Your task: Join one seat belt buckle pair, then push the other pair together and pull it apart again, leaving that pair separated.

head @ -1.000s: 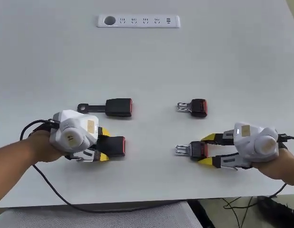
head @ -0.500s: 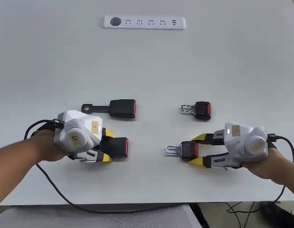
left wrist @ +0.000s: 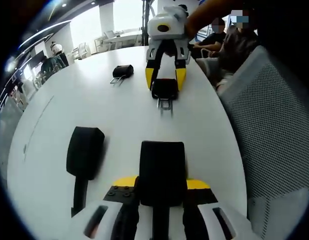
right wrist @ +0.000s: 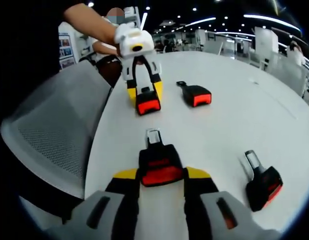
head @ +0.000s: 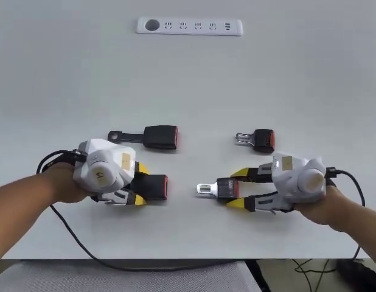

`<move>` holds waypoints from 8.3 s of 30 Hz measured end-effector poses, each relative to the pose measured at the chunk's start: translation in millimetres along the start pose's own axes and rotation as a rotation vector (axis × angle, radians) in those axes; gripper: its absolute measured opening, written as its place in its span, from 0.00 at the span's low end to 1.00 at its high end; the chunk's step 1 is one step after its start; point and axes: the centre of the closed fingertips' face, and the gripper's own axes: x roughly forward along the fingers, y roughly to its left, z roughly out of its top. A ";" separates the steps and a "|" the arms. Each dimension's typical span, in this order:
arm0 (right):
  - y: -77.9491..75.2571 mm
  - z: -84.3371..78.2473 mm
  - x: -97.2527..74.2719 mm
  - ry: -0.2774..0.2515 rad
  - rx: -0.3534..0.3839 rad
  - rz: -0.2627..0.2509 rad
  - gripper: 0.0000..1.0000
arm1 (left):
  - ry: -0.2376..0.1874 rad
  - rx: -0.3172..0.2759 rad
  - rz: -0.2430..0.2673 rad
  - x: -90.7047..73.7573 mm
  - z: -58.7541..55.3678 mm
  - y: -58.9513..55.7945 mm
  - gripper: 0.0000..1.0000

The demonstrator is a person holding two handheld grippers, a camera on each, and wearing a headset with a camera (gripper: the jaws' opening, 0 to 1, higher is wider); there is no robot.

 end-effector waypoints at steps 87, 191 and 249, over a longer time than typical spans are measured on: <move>14.6 53.9 68.2 0.012 0.015 -0.024 0.33 | 0.018 0.054 -0.032 1.0 1.4 -1.8 0.34; -70.2 48.0 -38.7 -0.027 0.017 -0.152 0.75 | -0.163 -0.077 0.162 -54.5 47.3 89.1 0.75; -123.0 -27.6 -65.5 0.107 -0.001 -0.101 0.35 | -0.061 0.002 0.068 3.1 23.7 111.9 0.34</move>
